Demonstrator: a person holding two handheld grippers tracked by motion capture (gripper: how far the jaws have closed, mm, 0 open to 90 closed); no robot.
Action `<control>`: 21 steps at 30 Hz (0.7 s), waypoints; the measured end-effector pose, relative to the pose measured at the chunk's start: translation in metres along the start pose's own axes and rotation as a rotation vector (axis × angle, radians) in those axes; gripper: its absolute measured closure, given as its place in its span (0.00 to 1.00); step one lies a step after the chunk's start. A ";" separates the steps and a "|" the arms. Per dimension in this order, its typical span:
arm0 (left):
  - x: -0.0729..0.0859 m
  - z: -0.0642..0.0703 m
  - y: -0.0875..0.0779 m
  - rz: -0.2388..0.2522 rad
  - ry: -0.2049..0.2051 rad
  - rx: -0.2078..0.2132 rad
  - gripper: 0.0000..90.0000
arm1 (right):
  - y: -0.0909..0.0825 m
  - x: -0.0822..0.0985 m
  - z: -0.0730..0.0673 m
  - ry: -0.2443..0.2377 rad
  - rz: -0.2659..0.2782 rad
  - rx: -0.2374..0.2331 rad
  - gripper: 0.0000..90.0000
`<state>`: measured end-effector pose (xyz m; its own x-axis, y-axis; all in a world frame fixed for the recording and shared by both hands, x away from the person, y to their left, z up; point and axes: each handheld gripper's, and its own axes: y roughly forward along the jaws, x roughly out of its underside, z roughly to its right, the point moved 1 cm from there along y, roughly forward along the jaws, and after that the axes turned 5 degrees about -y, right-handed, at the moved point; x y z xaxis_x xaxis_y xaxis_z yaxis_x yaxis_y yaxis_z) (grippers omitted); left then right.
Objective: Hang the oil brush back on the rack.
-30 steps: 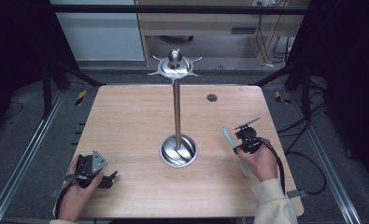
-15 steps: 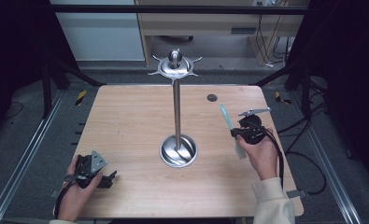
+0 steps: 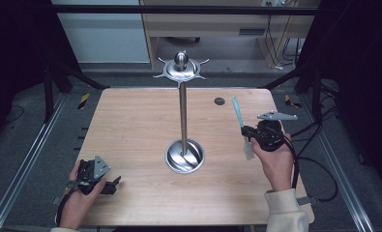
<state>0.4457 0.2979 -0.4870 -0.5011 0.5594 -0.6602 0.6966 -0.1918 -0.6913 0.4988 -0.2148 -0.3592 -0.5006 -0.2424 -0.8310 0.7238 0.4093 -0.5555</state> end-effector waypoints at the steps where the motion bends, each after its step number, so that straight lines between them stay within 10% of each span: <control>1: 0.000 0.000 0.000 0.000 0.000 0.000 0.03 | 0.000 0.000 0.000 0.000 0.000 0.000 0.92; 21: 0.001 -0.003 -0.001 0.001 -0.015 -0.004 0.03 | -0.044 -0.028 -0.021 -0.043 0.186 -0.042 0.92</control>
<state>0.4456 0.3010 -0.4861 -0.5083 0.5471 -0.6651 0.6991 -0.1888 -0.6896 0.4713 -0.2073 -0.3112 -0.3391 -0.1959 -0.9201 0.7811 0.4866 -0.3914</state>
